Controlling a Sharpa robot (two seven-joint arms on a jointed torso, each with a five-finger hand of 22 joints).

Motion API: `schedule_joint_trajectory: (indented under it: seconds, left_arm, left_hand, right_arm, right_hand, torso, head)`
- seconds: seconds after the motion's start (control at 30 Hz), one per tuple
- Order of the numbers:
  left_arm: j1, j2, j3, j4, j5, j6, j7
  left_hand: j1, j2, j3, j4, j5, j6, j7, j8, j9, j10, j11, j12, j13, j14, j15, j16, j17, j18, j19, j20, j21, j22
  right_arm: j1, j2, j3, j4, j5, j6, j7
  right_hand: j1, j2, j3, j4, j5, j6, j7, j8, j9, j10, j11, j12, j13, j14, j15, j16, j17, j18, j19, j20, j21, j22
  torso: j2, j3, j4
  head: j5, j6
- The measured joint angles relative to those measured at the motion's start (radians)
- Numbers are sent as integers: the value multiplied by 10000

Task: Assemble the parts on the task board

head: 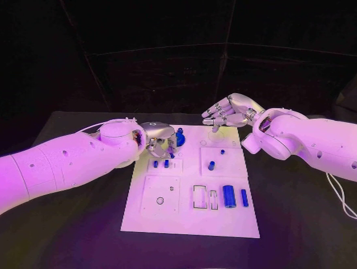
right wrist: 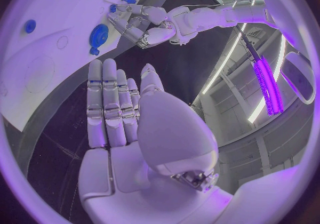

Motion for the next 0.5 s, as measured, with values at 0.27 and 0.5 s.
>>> schedule_joint_trajectory:
  seconds: [0.27, 0.5]
  left_arm:
    - [17, 80, -30, -58, -184, 75, -32]
    - [59, 168, -95, -97, -364, 66, -72]
  left_hand:
    - [0, 0, -28, -28, 0, 0, 0, 0, -1, 0, 0, 0, 0, 0, 0, 0, -1, 0, 0, 0, 39, 15]
    - [0, 0, -28, -28, 0, -1, 0, 0, -1, 3, 0, 47, 12, 0, 0, 0, -2, 1, 0, 0, 39, 22]
  right_arm:
    - [0, -3, 0, 8, -1, 1, -3]
    - [0, -3, 0, 17, -3, 2, -5]
  right_hand:
    - [0, 0, 0, 0, 0, 0, 0, 0, 0, 0, 0, 0, -17, 0, 0, -38, 0, 0, 0, 0, -39, -11]
    - [0, 0, 0, 0, 0, 0, 0, 0, 0, 0, 0, 0, -17, 0, 0, -38, 1, 0, 0, 0, -39, -10]
  torso:
    - [-1, 5, 1]
    - [-1, 5, 1]
  head:
    - [-7, -1]
    - [-18, -1]
